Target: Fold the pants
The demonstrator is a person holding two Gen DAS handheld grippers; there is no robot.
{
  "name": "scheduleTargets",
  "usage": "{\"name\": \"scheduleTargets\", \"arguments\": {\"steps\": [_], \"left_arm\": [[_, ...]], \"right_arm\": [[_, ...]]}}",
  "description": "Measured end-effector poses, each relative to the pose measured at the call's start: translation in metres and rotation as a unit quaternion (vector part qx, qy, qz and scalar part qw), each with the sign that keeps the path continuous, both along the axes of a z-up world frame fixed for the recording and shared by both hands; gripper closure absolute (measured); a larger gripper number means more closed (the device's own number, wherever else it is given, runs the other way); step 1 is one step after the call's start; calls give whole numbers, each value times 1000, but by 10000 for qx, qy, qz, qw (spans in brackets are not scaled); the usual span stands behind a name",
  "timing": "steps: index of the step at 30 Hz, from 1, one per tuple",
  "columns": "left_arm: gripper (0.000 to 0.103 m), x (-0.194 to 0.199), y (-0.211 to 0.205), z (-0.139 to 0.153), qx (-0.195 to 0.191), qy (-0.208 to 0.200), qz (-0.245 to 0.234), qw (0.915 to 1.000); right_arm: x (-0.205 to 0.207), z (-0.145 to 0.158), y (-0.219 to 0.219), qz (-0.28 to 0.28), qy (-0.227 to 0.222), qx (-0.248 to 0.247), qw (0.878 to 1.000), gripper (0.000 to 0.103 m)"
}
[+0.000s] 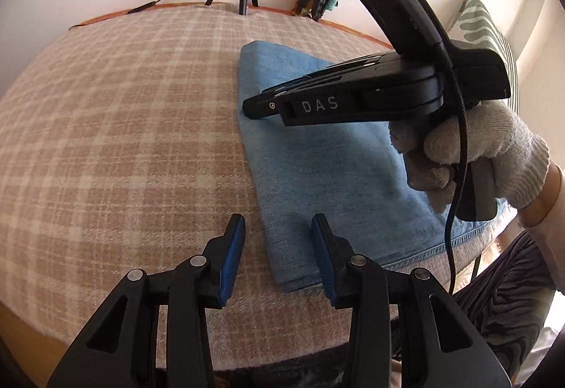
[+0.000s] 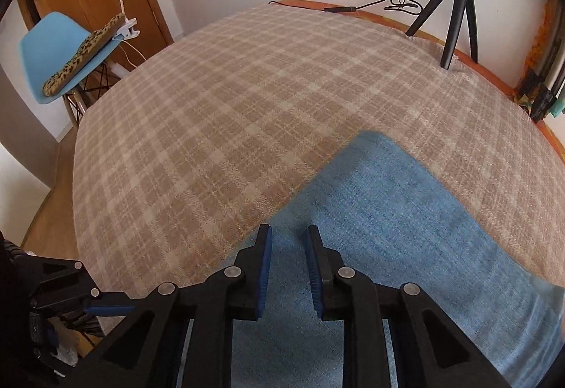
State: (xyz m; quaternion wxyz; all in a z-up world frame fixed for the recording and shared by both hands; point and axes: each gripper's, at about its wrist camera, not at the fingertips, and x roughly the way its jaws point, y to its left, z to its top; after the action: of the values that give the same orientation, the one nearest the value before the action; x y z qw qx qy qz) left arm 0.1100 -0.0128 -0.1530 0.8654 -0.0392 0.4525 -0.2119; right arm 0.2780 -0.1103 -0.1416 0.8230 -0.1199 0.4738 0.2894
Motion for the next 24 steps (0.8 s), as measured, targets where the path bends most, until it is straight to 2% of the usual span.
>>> {"name": "scheduleTargets", "arguments": {"steps": [3, 5, 7, 11, 13, 16, 20, 22, 24], "left_arm": [[66, 4, 5, 0, -251, 138, 50, 9996], [66, 6, 4, -1, -371, 198, 67, 9991], [70, 7, 3, 1, -566, 273, 23, 9980], [84, 3, -5, 12, -635, -27, -77, 9979], [84, 2, -8, 19, -716, -151, -133, 9972], [84, -1, -16, 25, -599, -346, -210, 9974], [84, -3, -27, 26, -380, -511, -267, 9976], [84, -4, -27, 25, -299, -514, -203, 9980], [80, -3, -25, 21, -273, -420, -114, 9987]], "right_arm": [[3, 2, 2, -23, 101, 10, 9999, 81], [9, 6, -5, -174, 399, 318, 9985, 77], [12, 11, -12, -299, 640, 591, 9958, 67], [10, 19, -12, -415, 892, 736, 9924, 64], [9, 22, -12, -468, 965, 790, 9911, 64], [8, 23, -8, -491, 1072, 833, 9895, 62], [8, 15, -2, -599, 1016, 480, 9919, 62], [8, 11, -2, -604, 969, 378, 9927, 69], [11, 7, -6, -652, 1046, 445, 9914, 70]]}}
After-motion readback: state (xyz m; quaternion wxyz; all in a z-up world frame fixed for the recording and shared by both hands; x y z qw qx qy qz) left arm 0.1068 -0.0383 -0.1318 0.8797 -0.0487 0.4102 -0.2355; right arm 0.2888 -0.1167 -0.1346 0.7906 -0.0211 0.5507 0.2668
